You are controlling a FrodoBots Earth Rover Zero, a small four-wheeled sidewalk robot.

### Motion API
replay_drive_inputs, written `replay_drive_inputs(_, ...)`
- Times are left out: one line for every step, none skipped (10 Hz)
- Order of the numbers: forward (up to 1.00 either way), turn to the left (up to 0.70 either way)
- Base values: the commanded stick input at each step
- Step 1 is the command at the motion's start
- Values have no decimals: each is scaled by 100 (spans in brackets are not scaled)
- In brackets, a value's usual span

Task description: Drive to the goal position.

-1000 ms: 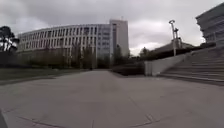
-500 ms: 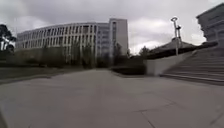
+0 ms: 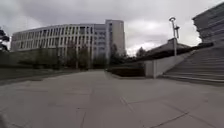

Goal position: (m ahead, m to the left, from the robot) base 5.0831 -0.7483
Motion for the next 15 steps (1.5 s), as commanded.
replay_drive_inputs(100,8)
replay_drive_inputs(100,7)
replay_drive_inputs(100,8)
replay_drive_inputs(100,8)
replay_drive_inputs(100,7)
replay_drive_inputs(100,7)
replay_drive_inputs(100,7)
replay_drive_inputs(100,6)
replay_drive_inputs(100,6)
replay_drive_inputs(100,5)
replay_drive_inputs(100,5)
replay_drive_inputs(100,5)
replay_drive_inputs(100,4)
replay_drive_inputs(100,5)
replay_drive_inputs(100,8)
